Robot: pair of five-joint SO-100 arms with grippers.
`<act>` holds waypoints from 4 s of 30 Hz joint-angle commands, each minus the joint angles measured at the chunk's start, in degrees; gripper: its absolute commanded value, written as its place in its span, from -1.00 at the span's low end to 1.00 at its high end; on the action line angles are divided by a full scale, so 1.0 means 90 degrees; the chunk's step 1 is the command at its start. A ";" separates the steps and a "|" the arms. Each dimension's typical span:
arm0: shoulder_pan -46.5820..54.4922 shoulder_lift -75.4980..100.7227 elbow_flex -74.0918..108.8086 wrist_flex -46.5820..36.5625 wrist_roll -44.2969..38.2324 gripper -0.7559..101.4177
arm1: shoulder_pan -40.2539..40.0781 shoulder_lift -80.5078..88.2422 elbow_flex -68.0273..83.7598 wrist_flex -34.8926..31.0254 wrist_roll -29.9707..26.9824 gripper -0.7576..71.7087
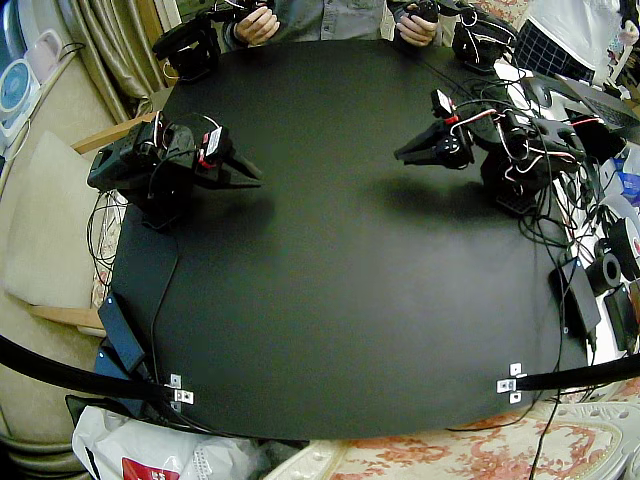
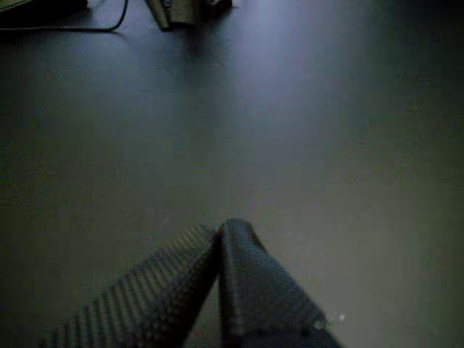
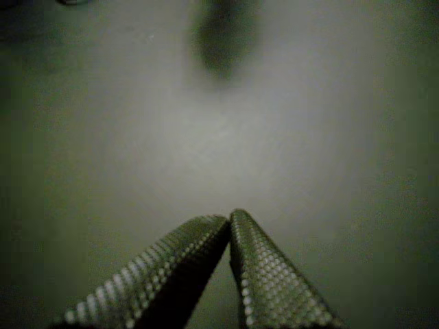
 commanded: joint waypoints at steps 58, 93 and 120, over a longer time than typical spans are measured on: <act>-0.0039 0.0117 0.0068 -0.0820 -0.0234 -0.99 | -0.0303 0.0107 -0.0098 -0.0713 0.0732 -0.99; 0.0117 0.0117 0.0068 -0.0664 -0.0107 -0.99 | -0.0625 0.0107 -0.0264 -0.1475 0.0381 -0.99; 0.0068 0.0117 0.0078 -0.0273 -0.0078 -0.99 | -0.0732 -0.2373 -0.6895 0.0176 -0.0840 -0.99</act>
